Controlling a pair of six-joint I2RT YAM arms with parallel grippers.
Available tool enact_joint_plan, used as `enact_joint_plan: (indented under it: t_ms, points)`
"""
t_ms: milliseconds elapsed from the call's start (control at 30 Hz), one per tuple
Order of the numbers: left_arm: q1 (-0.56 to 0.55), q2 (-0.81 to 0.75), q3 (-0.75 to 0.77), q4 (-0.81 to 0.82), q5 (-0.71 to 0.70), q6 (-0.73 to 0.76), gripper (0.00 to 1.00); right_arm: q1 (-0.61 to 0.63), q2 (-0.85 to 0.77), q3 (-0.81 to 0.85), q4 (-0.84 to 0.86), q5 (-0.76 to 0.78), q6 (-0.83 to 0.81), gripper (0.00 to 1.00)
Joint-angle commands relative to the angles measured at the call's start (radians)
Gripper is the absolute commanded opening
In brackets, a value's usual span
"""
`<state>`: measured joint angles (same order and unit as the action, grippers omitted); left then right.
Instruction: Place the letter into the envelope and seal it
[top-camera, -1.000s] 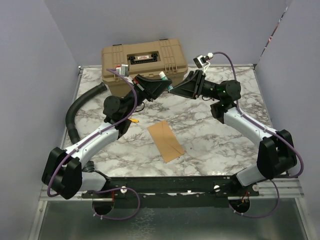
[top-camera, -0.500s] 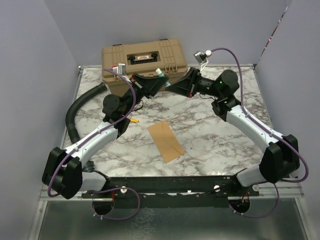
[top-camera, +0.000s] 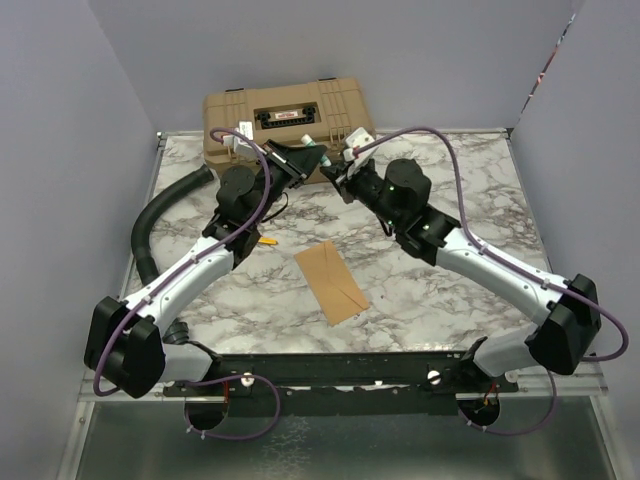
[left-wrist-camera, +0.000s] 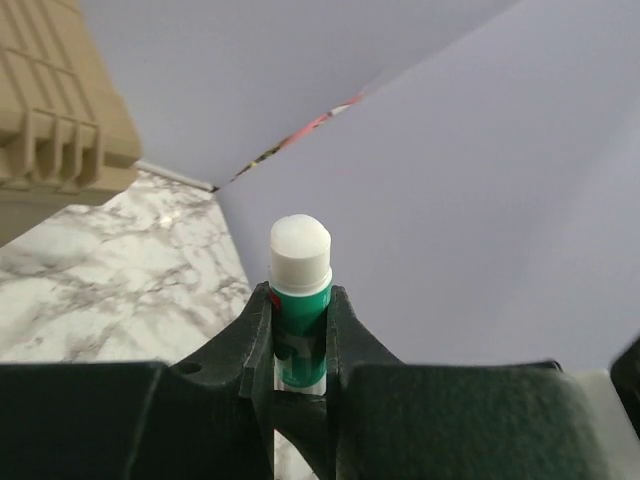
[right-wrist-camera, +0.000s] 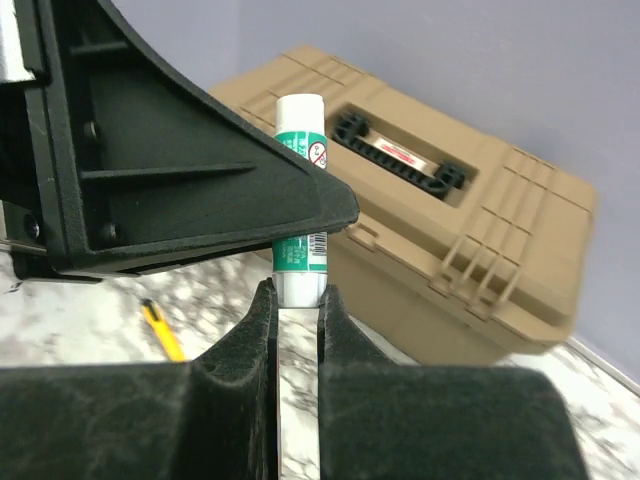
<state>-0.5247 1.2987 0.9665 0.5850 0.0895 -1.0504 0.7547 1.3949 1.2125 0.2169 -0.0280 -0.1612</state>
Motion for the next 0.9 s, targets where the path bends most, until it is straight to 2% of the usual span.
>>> enact_joint_plan:
  t_ms: [0, 67, 100, 133, 200, 267, 333, 400, 500, 633, 733, 800, 867]
  points:
    - [-0.024, -0.031, 0.079, -0.213, -0.078, -0.033, 0.0, 0.037, 0.07, 0.022, -0.026, 0.392, -0.189, 0.01]
    - [-0.024, -0.029, 0.096, -0.241, -0.103, -0.016, 0.0, 0.036, 0.036, 0.026, -0.069, 0.306, -0.072, 0.01]
    - [-0.024, -0.029, 0.102, -0.244, -0.101, -0.004, 0.0, 0.033, 0.012, 0.02, -0.08, 0.239, -0.016, 0.04]
    - [-0.024, -0.029, 0.107, -0.239, -0.092, 0.016, 0.0, 0.026, -0.015, 0.016, -0.094, 0.143, 0.038, 0.12]
    - [-0.024, -0.025, 0.118, -0.234, -0.05, 0.066, 0.0, 0.008, -0.058, 0.023, -0.121, -0.065, 0.124, 0.38]
    - [-0.021, -0.022, 0.129, -0.232, -0.004, 0.117, 0.0, -0.009, -0.083, 0.056, -0.175, -0.151, 0.23, 0.61]
    - [-0.009, -0.034, 0.126, -0.223, 0.043, 0.143, 0.0, -0.033, -0.109, 0.08, -0.233, -0.234, 0.318, 0.72]
    - [0.018, -0.063, 0.113, -0.187, 0.097, 0.148, 0.0, -0.064, -0.161, 0.031, -0.21, -0.334, 0.416, 0.76]
    - [0.061, -0.088, 0.121, -0.162, 0.191, 0.153, 0.0, -0.121, -0.242, -0.066, -0.062, -0.451, 0.585, 0.82]
    - [0.085, -0.115, 0.119, -0.084, 0.354, 0.163, 0.0, -0.188, -0.219, -0.087, 0.119, -0.638, 0.861, 0.83]
    - [0.093, -0.139, 0.133, -0.068, 0.435, 0.188, 0.0, -0.207, -0.183, -0.128, 0.299, -0.67, 1.096, 0.84]
    - [0.1, -0.144, 0.171, -0.11, 0.438, 0.178, 0.0, -0.215, -0.155, -0.174, 0.511, -0.678, 1.245, 0.84]
    - [0.1, -0.137, 0.196, -0.117, 0.449, 0.135, 0.0, -0.216, -0.111, -0.176, 0.604, -0.69, 1.343, 0.84]
